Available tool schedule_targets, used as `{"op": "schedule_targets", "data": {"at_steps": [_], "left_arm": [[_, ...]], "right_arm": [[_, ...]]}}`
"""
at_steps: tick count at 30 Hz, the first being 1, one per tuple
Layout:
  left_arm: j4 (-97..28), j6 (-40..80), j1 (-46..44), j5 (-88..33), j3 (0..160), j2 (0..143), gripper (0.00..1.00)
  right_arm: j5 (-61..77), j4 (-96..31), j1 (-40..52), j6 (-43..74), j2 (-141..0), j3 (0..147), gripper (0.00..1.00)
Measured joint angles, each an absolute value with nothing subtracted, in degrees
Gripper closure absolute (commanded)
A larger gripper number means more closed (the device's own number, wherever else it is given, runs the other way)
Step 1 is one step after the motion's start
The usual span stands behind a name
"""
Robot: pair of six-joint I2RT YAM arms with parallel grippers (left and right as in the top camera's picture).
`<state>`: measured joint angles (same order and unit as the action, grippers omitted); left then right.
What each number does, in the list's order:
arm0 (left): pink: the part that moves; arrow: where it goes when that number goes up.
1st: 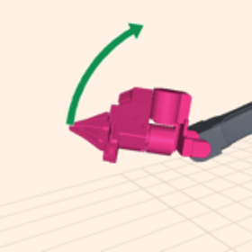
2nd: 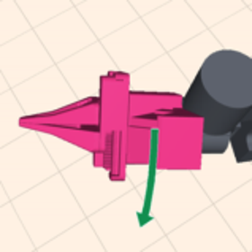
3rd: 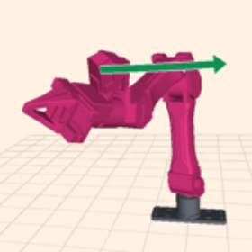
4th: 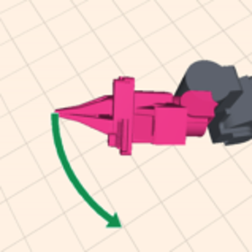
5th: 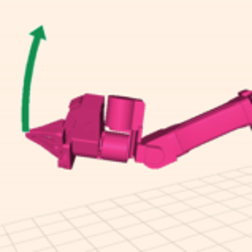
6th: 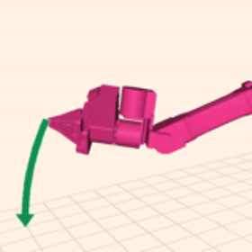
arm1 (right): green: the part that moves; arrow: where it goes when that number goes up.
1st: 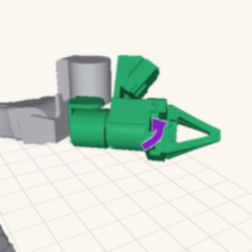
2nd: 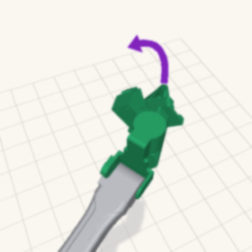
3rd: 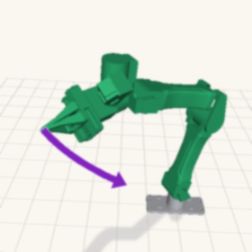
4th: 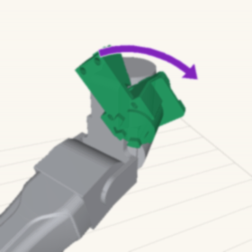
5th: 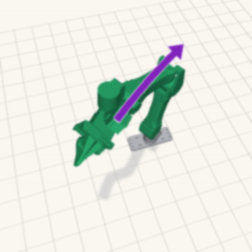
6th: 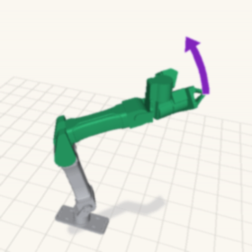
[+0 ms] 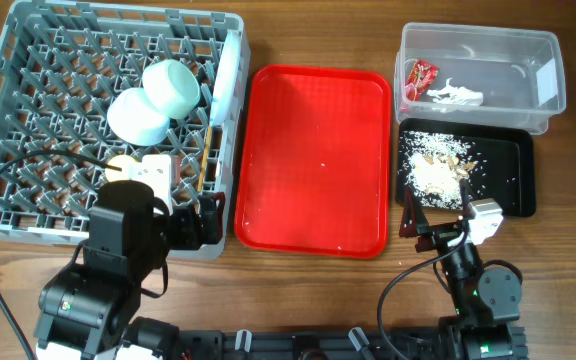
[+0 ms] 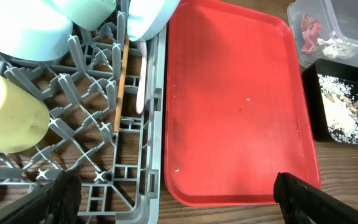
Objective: Sort waste into correct bins and load items into the dishwasher rack
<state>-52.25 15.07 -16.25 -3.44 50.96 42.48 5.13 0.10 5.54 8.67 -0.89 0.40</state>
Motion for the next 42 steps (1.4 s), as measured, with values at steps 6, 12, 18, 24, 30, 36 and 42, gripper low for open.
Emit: {"op": "schedule_targets", "data": {"at_steps": [6, 12, 18, 24, 30, 36, 42], "left_arm": [[-52.27, 15.07, -16.25, -3.44, 50.96, 42.48, 0.0], [-44.99, 14.81, -11.84, -2.85, 46.57, 35.14, 0.0], [-21.89, 10.74, -3.49, -6.48, 23.53, 13.67, 0.0], [-3.73, 2.39, -2.98, -7.6, 7.86, 1.02, 0.0], [3.38, -6.39, -2.98, -13.26, 1.28, 0.78, 0.0], [-2.81, -10.26, -2.98, -16.64, 0.67, 0.78, 0.0], [-2.83, -8.93, -2.98, -16.88, 0.67, 0.78, 0.0]], "right_arm": [[5.13, 0.08, 5.54, 8.67, -0.89, 0.4, 0.0], [5.13, 0.1, 5.54, 8.67, -0.89, 0.4, 0.0], [5.13, 0.03, 5.54, 8.64, -0.78, 0.4, 0.0], [5.13, 0.03, 5.54, 8.67, -0.75, 0.4, 0.0], [5.13, 0.05, 5.54, 8.64, -0.75, 0.38, 0.0], [5.13, 0.03, 5.54, 8.67, -0.75, 0.38, 0.0], [5.13, 0.03, 5.54, 8.67, -0.75, 0.38, 0.0]]}}
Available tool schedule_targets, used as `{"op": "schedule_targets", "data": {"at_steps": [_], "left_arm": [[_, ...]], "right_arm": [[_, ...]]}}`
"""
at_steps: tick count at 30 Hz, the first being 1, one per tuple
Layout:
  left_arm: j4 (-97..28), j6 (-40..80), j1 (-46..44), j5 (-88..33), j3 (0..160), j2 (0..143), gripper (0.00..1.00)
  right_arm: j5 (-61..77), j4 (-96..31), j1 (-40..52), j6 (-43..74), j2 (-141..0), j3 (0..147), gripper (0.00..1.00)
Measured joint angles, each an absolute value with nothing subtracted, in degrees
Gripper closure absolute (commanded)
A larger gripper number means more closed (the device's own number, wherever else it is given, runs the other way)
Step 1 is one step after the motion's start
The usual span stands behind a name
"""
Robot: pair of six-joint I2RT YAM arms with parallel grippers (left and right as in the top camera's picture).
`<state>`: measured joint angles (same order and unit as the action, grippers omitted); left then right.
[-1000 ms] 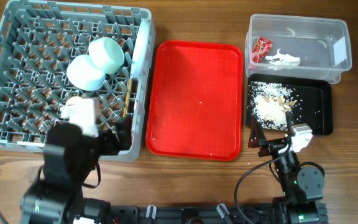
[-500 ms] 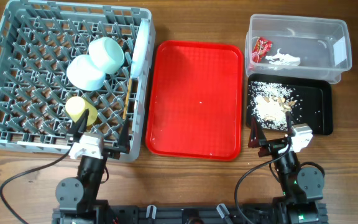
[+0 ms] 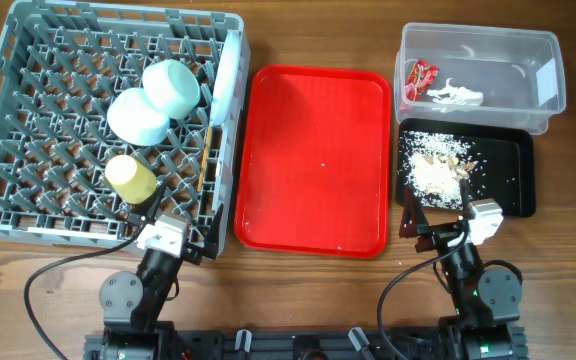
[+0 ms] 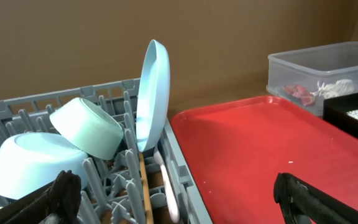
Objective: Sort waste into correct bins and load items into the dishwasher rack
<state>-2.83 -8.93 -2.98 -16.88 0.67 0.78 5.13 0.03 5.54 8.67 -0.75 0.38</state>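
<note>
The grey dishwasher rack at the left holds two light-blue bowls, a yellow cup, an upright light-blue plate and a wooden stick beside a white utensil. The red tray in the middle carries only crumbs. At the rack's front edge my left gripper hangs low and open, its fingertips wide apart with nothing between them. My right gripper is open at the near edge of the black tray of food scraps.
A clear bin at the back right holds a red wrapper and white waste. Bare wooden table runs along the front. Cables trail from both arm bases.
My left arm was raised over the rack's front right corner, looking down. Now it sits folded low at the front edge, looking level across the rack. The yellow cup stands uncovered. The right arm has not moved.
</note>
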Motion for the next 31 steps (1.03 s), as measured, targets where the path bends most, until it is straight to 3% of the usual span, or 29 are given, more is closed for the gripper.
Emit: {"op": "schedule_targets", "data": {"at_steps": [31], "left_arm": [[-2.81, -7.2, -2.98, -16.86, 0.67, 0.78, 0.0]], "right_arm": [[5.13, 0.05, 5.54, 8.67, -0.75, 0.38, 0.0]]}}
